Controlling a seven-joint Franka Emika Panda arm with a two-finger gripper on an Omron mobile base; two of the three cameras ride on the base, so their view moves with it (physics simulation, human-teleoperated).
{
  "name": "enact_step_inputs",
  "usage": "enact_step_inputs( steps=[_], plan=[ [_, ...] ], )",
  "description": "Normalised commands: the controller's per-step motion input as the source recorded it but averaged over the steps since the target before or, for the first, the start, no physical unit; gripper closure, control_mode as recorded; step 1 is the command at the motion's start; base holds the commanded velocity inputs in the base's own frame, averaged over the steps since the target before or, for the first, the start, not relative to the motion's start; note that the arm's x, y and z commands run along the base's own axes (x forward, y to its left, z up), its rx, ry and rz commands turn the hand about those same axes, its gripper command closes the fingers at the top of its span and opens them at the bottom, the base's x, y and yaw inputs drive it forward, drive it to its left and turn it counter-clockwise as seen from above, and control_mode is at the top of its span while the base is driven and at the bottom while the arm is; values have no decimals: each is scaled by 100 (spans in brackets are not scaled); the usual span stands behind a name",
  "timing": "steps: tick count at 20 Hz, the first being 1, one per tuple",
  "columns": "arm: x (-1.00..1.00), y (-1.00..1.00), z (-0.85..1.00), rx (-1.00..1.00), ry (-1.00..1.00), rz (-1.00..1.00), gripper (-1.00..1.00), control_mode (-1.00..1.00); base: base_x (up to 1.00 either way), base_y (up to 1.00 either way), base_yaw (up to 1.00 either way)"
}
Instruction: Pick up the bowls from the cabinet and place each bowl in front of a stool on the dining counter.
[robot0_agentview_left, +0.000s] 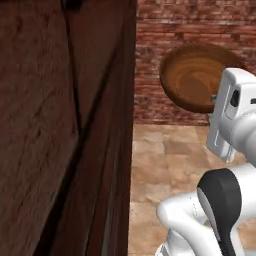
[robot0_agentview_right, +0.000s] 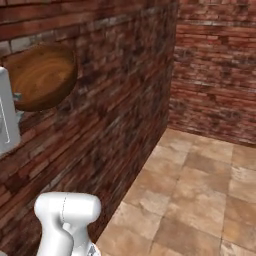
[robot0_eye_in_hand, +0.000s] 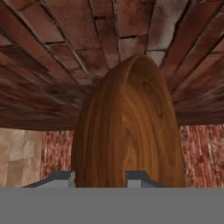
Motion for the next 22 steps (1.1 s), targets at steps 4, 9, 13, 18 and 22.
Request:
enact_step_inputs(
  steps=[4, 9, 13, 18, 22],
  plan=[
    [0, 0, 0, 0, 0, 0, 100, 100, 94, 11, -70],
    [0, 0, 0, 0, 0, 0, 100, 100, 100, 6, -61],
    [0, 0, 0, 0, 0, 0, 100, 100, 100, 19, -46],
    [0, 0, 0, 0, 0, 0, 100, 100, 100, 24, -44],
    [0, 0, 0, 0, 0, 0, 100, 100, 100, 17, -42]
  ],
)
